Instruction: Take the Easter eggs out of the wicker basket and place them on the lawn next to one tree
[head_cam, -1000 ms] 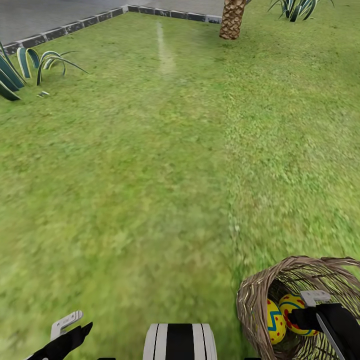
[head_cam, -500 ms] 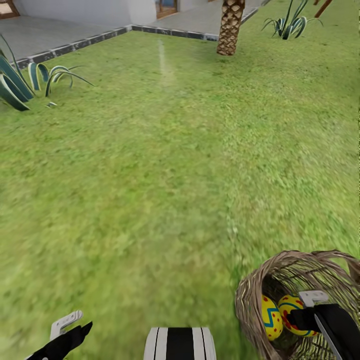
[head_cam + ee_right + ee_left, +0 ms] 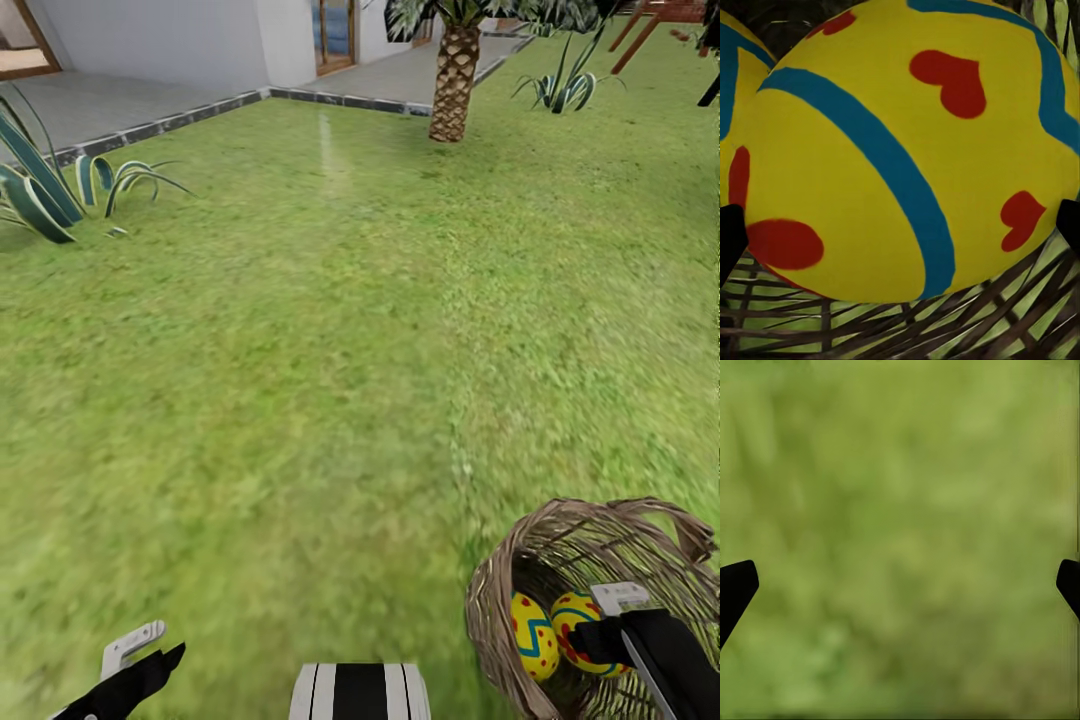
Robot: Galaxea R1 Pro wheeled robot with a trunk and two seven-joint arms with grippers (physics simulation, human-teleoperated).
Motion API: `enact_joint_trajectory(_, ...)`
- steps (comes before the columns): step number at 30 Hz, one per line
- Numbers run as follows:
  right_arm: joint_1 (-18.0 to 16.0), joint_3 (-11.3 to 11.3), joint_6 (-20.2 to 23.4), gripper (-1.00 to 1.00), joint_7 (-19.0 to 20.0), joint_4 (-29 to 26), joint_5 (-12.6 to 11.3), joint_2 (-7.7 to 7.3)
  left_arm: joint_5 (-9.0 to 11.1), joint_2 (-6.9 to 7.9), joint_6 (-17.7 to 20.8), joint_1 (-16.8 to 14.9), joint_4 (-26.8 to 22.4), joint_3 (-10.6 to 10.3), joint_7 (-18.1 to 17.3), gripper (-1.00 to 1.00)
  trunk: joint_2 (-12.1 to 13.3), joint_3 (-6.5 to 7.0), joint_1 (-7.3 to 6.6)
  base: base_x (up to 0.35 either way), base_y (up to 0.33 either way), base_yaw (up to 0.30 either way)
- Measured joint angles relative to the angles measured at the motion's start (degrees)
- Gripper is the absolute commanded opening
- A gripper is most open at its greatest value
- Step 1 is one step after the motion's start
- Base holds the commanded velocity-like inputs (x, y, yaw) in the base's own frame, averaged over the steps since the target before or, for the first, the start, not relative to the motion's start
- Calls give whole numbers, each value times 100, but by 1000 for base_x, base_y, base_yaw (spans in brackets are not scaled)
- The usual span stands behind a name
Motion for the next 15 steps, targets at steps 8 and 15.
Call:
enact_joint_trajectory(8, -1, 5, 1, -100, 3, 0, -31, 0, 0, 0, 0, 1, 2, -3, 0, 100, 11, 177, -21, -1, 0, 0)
enact_joint_trajectory(15, 2, 15, 1, -100, 3, 3, -40, 9, 0, 0, 0, 5, 8, -4, 0, 100, 20, 333, -39, 0, 0, 0)
